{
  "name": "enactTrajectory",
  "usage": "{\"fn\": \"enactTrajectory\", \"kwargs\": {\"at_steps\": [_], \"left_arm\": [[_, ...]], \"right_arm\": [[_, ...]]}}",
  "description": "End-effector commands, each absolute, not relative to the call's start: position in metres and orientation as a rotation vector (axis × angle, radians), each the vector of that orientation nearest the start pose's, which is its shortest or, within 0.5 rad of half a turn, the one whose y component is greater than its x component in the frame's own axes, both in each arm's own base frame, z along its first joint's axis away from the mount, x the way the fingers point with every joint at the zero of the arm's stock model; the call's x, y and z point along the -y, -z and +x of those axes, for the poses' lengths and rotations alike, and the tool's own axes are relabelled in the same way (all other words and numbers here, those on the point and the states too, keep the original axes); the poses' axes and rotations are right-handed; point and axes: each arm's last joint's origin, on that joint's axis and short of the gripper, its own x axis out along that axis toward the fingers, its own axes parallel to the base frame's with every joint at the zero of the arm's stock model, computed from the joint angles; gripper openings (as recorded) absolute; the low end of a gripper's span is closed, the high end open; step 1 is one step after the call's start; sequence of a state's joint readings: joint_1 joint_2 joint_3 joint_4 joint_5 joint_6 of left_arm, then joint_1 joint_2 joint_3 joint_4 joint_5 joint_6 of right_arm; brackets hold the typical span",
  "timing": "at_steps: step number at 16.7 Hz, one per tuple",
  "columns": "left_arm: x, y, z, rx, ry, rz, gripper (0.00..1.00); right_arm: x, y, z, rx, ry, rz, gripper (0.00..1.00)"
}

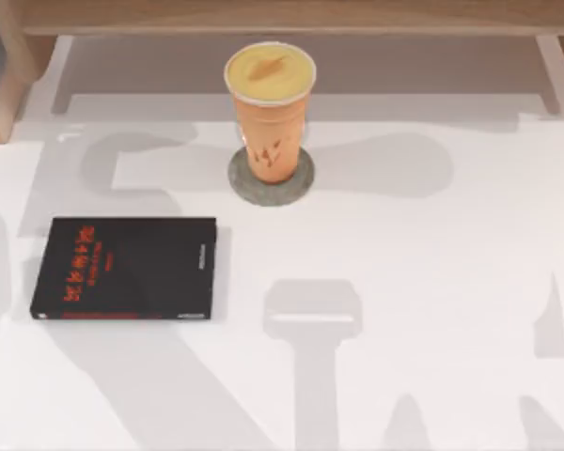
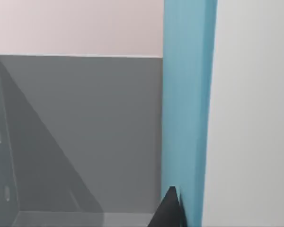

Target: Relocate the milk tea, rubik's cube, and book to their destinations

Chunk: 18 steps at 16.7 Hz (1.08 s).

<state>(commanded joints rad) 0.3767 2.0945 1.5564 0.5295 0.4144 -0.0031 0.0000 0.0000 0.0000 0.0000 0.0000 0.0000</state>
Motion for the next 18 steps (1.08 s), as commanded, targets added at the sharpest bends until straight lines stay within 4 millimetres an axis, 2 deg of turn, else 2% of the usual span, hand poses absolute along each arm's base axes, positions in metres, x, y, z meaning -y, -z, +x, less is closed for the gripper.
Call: {"fn": "enactTrajectory", "kwargs": {"at_steps": [8,10,12,15,18], "left_arm": [[-0.174,-0.258,0.46,-0.003,0.019,-0.018,0.0],[-0.172,-0.264,0.454,0.016,-0.002,0.007,0.0],[-0.174,-0.277,0.439,0.056,-0.068,0.063,0.0],[-0.175,-0.295,0.405,0.11,-0.227,0.183,0.0],[-0.162,-0.297,0.369,0.115,-0.39,0.323,0.0]], "right_arm": [[0.001,-0.16,0.106,0.0,0.0,0.0,1.0],[0.001,-0.16,0.106,0.0,0.0,0.0,1.0],[0.001,-0.16,0.106,0.0,0.0,0.0,1.0],[0.001,-0.16,0.106,0.0,0.0,0.0,1.0],[0.001,-0.16,0.106,0.0,0.0,0.0,1.0]]}}
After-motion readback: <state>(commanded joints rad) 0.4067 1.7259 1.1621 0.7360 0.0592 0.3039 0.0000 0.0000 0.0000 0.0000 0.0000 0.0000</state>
